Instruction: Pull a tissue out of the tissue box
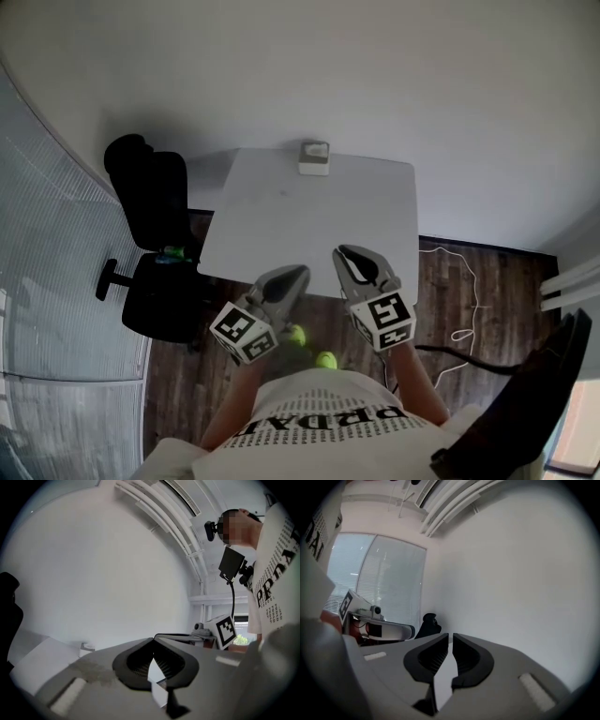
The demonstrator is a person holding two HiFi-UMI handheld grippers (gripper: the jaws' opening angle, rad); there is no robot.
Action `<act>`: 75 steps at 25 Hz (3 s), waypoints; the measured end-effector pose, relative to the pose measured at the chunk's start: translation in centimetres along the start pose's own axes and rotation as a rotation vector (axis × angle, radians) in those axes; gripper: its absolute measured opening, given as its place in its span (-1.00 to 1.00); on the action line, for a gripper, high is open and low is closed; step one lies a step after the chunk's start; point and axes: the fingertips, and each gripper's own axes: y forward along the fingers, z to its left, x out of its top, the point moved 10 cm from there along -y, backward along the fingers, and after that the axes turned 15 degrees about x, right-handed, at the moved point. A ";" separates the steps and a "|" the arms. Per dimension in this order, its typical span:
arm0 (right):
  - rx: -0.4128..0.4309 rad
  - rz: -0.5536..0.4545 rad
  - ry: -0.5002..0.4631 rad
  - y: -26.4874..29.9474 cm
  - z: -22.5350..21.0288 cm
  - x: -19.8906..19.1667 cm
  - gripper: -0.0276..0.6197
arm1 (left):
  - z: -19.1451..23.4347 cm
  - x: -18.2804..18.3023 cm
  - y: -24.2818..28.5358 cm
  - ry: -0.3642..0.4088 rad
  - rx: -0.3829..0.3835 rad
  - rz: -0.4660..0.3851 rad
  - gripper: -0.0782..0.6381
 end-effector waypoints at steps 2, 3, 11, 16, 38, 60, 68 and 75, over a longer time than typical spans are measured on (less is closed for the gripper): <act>0.003 0.001 -0.002 0.7 -0.2 0.2 -0.80 | 0.7 0.1 0.3 -0.003 0.002 0.000 -0.81; 0.005 0.003 -0.002 1.0 -0.3 0.2 -0.81 | 1.0 0.1 0.5 -0.001 -0.002 -0.001 -0.81; 0.010 0.028 -0.022 5.4 -2.0 1.4 -0.81 | 4.9 1.4 2.6 -0.019 -0.018 -0.011 -0.81; 0.005 0.036 -0.027 8.5 -2.7 2.8 -0.81 | 7.9 2.6 3.5 -0.029 -0.031 -0.015 -0.81; -0.138 0.088 -0.027 17.7 -4.4 4.3 -0.80 | 18.5 5.3 7.0 -0.049 -0.186 0.037 -0.81; -0.083 0.071 -0.005 18.9 -14.3 3.1 -0.80 | 19.0 6.5 15.3 0.029 -0.090 0.027 -0.81; -0.037 0.062 0.016 19.3 -20.2 2.3 -0.77 | 18.5 5.8 22.6 0.086 -0.050 0.040 -0.81; 0.012 0.060 0.046 19.7 -25.6 1.0 -0.73 | 18.4 4.6 28.4 0.112 -0.016 0.061 -0.81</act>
